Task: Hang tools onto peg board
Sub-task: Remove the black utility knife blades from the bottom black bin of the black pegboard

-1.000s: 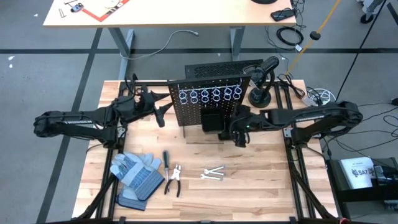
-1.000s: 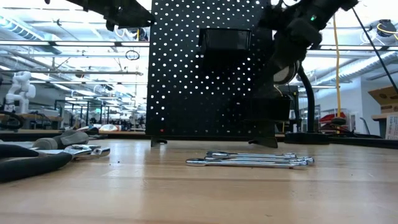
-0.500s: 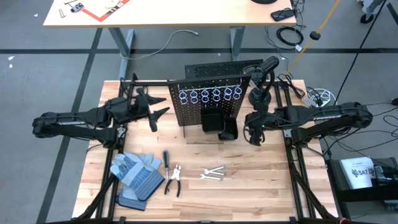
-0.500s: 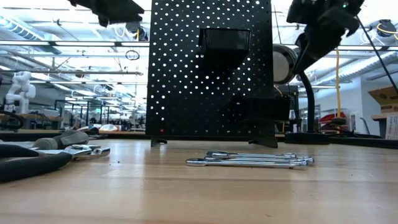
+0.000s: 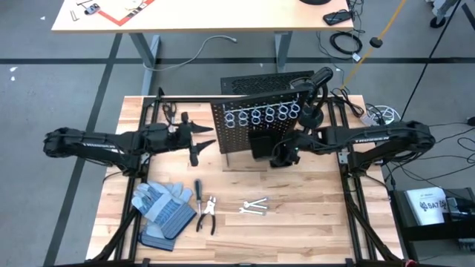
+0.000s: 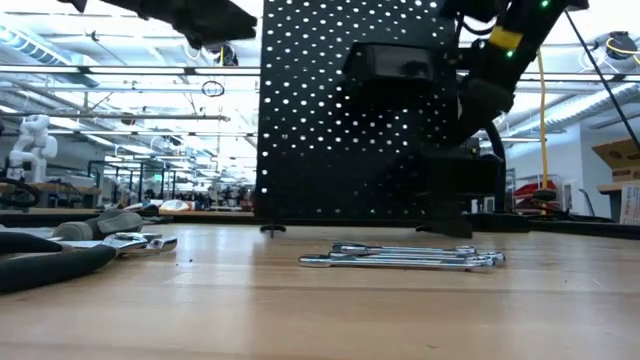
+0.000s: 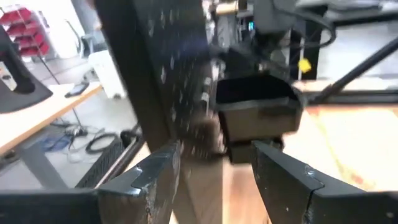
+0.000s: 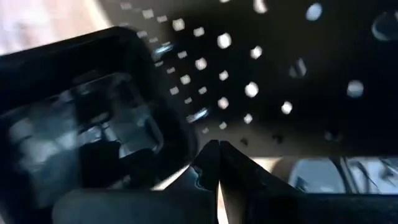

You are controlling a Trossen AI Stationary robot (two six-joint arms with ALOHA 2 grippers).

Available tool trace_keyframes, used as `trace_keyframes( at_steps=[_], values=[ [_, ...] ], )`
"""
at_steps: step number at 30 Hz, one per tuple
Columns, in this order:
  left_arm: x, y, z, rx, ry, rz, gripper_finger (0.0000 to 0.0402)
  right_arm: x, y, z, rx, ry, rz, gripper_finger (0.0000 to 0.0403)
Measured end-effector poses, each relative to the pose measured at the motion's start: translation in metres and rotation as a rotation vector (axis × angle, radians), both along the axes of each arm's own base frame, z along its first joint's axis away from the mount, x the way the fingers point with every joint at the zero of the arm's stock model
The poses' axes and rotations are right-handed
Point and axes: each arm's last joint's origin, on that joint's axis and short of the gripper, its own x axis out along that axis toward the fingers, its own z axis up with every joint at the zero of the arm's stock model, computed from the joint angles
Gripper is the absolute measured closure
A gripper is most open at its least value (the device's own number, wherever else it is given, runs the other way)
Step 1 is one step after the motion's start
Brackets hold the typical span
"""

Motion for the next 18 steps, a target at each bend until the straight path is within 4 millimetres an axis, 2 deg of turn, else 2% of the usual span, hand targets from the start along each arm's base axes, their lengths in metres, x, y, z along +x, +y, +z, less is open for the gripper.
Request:
trace_keyframes(
  at_steps=[2, 5, 9, 14, 16, 18],
  values=[
    [0.004, -0.001, -0.006, 0.002, 0.037, 0.001, 0.0196, 0.001, -0.002, -0.003, -0.013, 0.009, -0.03, 0.0402],
    [0.007, -0.003, -0.011, 0.003, 0.076, 0.004, 0.0196, 0.003, -0.001, -0.006, 0.008, 0.043, 0.023, 0.0402],
    [0.001, -0.003, -0.012, 0.022, 0.117, 0.034, 0.0196, -0.007, 0.004, -0.004, 0.059, 0.114, 0.083, 0.0402],
    [-0.015, -0.003, 0.013, 0.093, 0.036, 0.039, 0.0196, -0.03, 0.008, 0.005, 0.185, 0.167, 0.169, 0.0402],
    [-0.022, 0.0, 0.022, 0.112, -0.032, 0.082, 0.0196, -0.038, 0.008, 0.012, 0.264, 0.112, 0.143, 0.0402],
    [-0.026, 0.007, 0.029, 0.046, -0.108, 0.184, 0.0196, -0.043, 0.007, 0.017, 0.357, 0.033, 0.083, 0.0402]
  ],
)
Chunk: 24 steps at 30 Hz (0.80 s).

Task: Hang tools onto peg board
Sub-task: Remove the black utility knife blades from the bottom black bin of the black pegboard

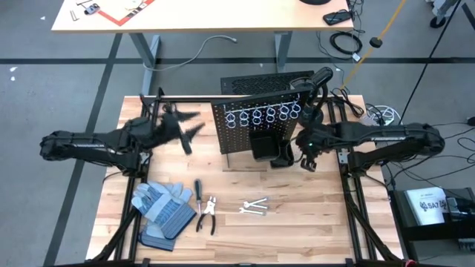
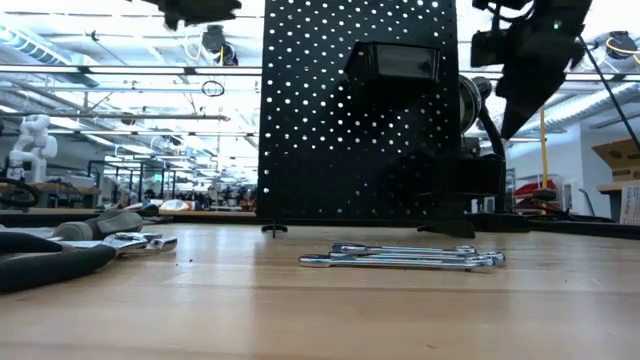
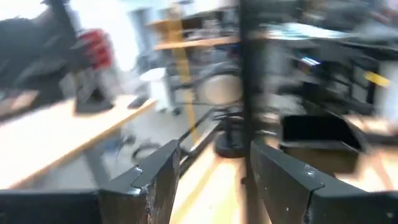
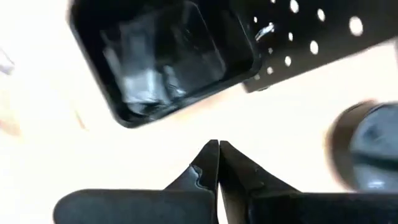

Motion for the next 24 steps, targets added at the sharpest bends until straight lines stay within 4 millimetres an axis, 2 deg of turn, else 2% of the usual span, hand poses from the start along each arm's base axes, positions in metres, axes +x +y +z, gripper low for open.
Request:
trace_keyframes(
  at_steps=[4, 9, 13, 16, 19, 24],
  values=[
    [-0.004, 0.005, -0.002, -0.272, -0.111, 0.091, 0.0196, -0.01, 0.006, 0.01, 0.175, -0.091, -0.055, 0.0403],
    [-0.006, 0.005, 0.001, -0.505, -0.263, 0.094, 0.0196, -0.014, 0.009, 0.02, 0.196, -0.198, -0.058, 0.0403],
    [-0.006, 0.005, -0.006, -0.583, -0.227, 0.11, 0.0196, -0.008, 0.009, 0.028, 0.174, -0.31, -0.001, 0.0403],
    [-0.005, 0.005, -0.015, -0.653, -0.179, 0.14, 0.0196, 0.002, 0.01, 0.029, 0.173, -0.352, 0.11, 0.0403],
    [-0.002, 0.005, -0.02, -0.698, -0.159, 0.162, 0.0196, 0.011, 0.011, 0.022, 0.171, -0.31, 0.19, 0.0403],
    [0.002, 0.005, -0.025, -0.73, -0.148, 0.178, 0.0196, 0.027, 0.009, 0.007, 0.182, -0.238, 0.167, 0.0403]
  ],
)
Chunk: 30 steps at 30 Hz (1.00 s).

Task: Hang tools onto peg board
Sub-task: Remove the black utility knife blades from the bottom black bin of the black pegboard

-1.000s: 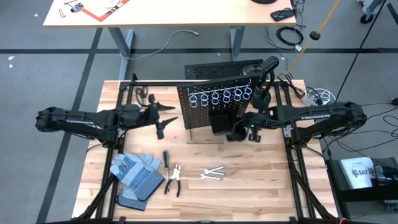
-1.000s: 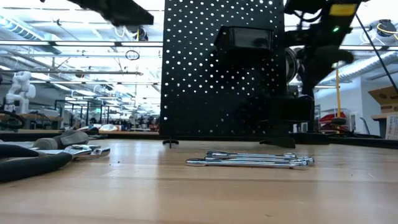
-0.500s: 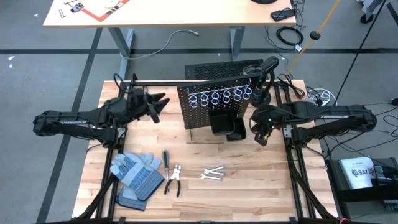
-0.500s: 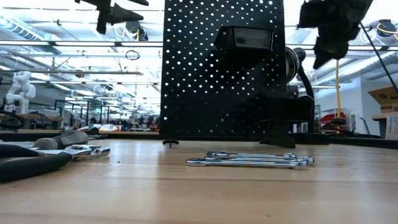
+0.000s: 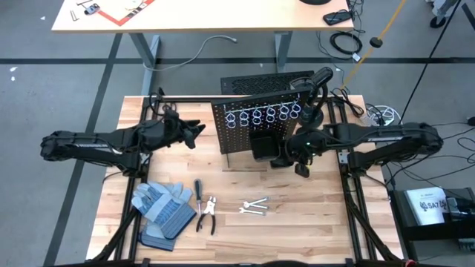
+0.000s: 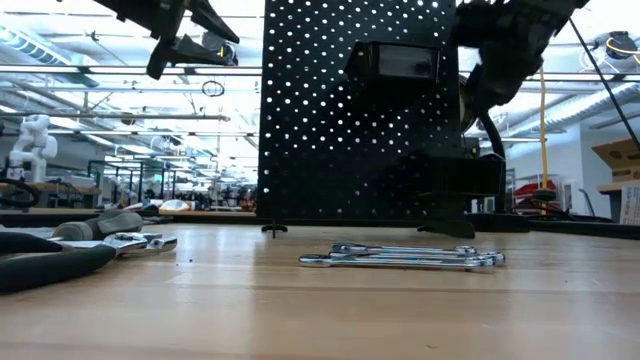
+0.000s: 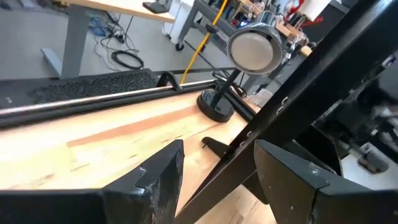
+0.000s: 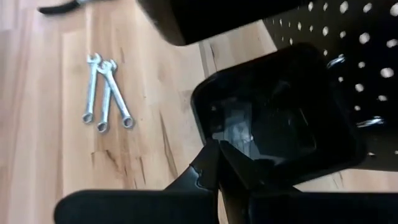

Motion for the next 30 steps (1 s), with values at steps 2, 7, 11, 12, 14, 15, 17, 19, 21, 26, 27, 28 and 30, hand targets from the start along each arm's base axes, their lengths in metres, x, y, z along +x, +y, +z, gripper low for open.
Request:
trace_keyframes(
  at_steps=[2, 7, 11, 12, 14, 15, 17, 19, 21, 26, 27, 28, 30],
  values=[
    [0.0, 0.0, -0.001, -0.015, -0.004, 0.004, 0.0196, 0.006, 0.0, -0.007, 0.019, 0.034, -0.014, 0.04],
    [0.0, 0.0, -0.001, -0.015, -0.001, 0.004, 0.0196, 0.022, 0.0, -0.022, 0.057, 0.086, -0.062, 0.0367],
    [-0.001, 0.0, -0.004, -0.017, 0.037, 0.006, 0.0196, 0.034, -0.001, -0.029, 0.05, 0.071, -0.098, 0.0322],
    [-0.001, 0.0, -0.005, -0.018, 0.043, 0.005, 0.0196, 0.036, -0.002, -0.032, 0.05, 0.079, -0.103, 0.031],
    [-0.001, 0.0, -0.005, -0.018, 0.043, 0.005, 0.0196, 0.04, -0.002, -0.038, 0.05, 0.101, -0.105, 0.0288],
    [-0.001, 0.0, -0.005, -0.018, 0.041, 0.006, 0.0196, 0.041, -0.002, -0.041, 0.048, 0.114, -0.107, 0.0279],
    [-0.001, 0.0, -0.005, -0.018, 0.042, 0.006, 0.0196, 0.043, -0.002, -0.045, 0.048, 0.129, -0.11, 0.0261],
    [-0.001, 0.0, -0.005, -0.019, 0.043, 0.006, 0.0196, 0.045, -0.003, -0.048, 0.04, 0.143, -0.118, 0.0246],
    [-0.001, 0.0, -0.005, -0.018, 0.042, 0.006, 0.0196, 0.046, -0.003, -0.05, 0.03, 0.148, -0.143, 0.0235],
    [-0.001, 0.0, -0.004, -0.018, 0.035, 0.006, 0.0196, 0.049, -0.005, -0.054, -0.017, 0.155, -0.185, 0.0227],
    [-0.001, 0.0, -0.004, -0.018, 0.033, 0.006, 0.0196, 0.05, -0.005, -0.054, -0.02, 0.156, -0.187, 0.0227],
    [-0.001, 0.0, -0.004, -0.018, 0.031, 0.006, 0.0196, 0.05, -0.006, -0.055, -0.023, 0.154, -0.187, 0.0227],
    [0.0, 0.0, -0.003, -0.017, 0.021, 0.006, 0.0196, 0.051, -0.006, -0.054, -0.024, 0.147, -0.187, 0.0227]
  ],
)
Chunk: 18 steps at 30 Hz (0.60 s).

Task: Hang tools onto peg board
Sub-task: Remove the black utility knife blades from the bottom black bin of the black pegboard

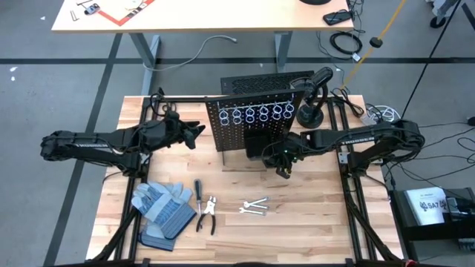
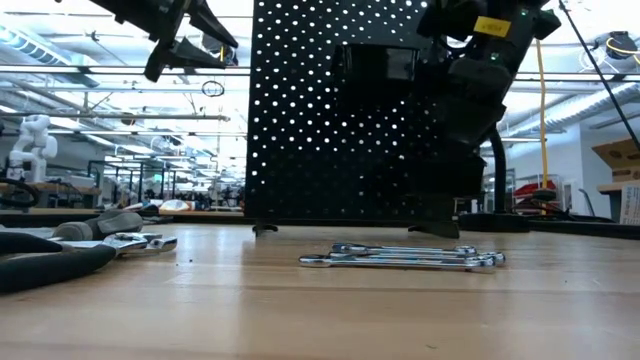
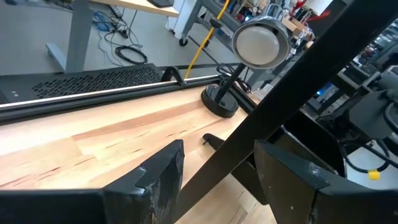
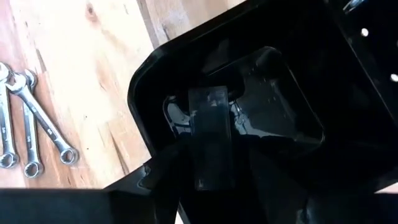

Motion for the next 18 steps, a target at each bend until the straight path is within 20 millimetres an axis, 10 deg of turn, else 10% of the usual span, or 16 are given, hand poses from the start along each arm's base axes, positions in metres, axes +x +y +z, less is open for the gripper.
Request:
trace_keyframes(
  at_steps=[18],
  values=[
    [0.0, 0.0, 0.001, 0.001, -0.016, -0.007, 0.0196, -0.009, 0.001, 0.032, -0.029, -0.193, 0.032, 0.0227]
  ],
)
